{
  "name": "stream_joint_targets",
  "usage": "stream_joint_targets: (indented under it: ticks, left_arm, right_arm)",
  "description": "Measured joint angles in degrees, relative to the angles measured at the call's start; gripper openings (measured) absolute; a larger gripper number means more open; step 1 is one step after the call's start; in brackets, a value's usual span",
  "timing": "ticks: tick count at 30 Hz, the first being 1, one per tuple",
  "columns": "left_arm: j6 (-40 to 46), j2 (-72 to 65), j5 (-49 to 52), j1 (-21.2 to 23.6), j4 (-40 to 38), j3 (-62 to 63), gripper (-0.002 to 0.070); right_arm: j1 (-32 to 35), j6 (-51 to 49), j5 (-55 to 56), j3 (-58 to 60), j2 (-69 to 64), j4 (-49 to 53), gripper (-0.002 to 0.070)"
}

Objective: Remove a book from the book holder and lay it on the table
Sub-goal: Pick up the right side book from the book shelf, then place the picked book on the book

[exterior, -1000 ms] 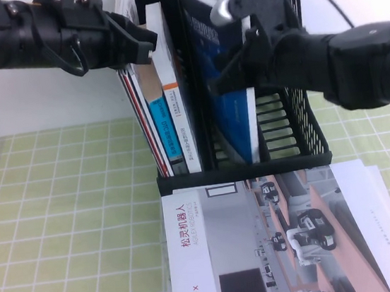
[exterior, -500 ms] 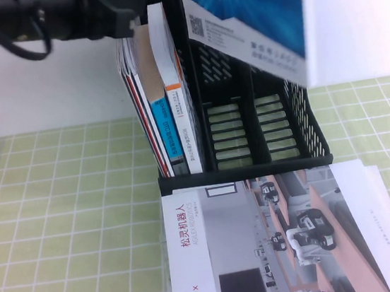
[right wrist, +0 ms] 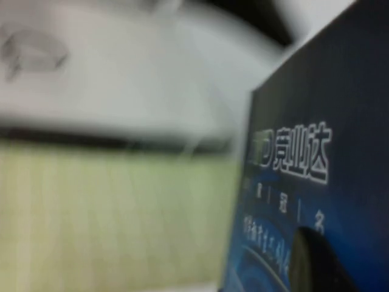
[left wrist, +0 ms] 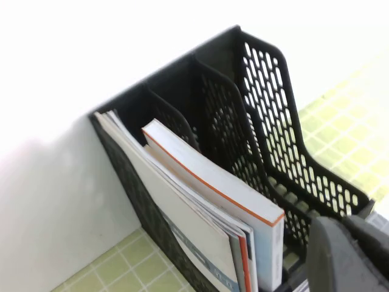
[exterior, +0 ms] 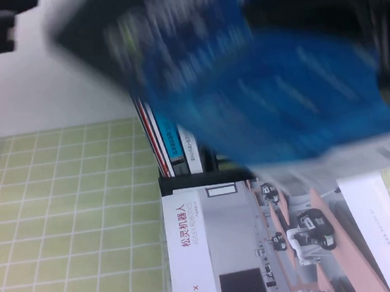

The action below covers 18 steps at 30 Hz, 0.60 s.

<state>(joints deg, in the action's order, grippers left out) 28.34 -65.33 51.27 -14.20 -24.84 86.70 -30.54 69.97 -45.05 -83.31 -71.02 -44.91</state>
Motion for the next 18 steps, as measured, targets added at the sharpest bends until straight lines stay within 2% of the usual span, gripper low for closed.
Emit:
stream_joint_targets:
  ticks: [3, 6, 11, 14, 18]
  left_arm:
    - [-3.2, 2.9, 1.1, 0.0, 1.3, 0.0, -0.0002]
    - [-5.1, 4.3, 2.9, 0.0, 1.4, 0.1, -0.0003]
    - [-8.3, 4.5, 5.2, 0.0, 1.5, -1.3, -0.0003]
    - [-10.1, 4.4, 5.6, 0.0, 1.6, -4.7, -0.0002]
    - [-11.6, 4.3, 5.8, 0.0, 1.8, -9.8, -0.0003]
  right_arm:
    - [0.0, -7.0, -11.1, 0.0, -0.4, 10.4, 0.0131]
    - [0.0, -14.2, -17.2, 0.1, -0.9, 19.9, 0.0131]
    - [-1.8, -23.2, -16.4, 0.1, -1.1, 34.8, 0.0131]
    - [-6.6, -25.3, -14.3, 0.1, -1.2, 44.9, 0.0131]
    - [-18.4, -32.6, -13.0, 0.1, -2.6, 60.6, 0.0131]
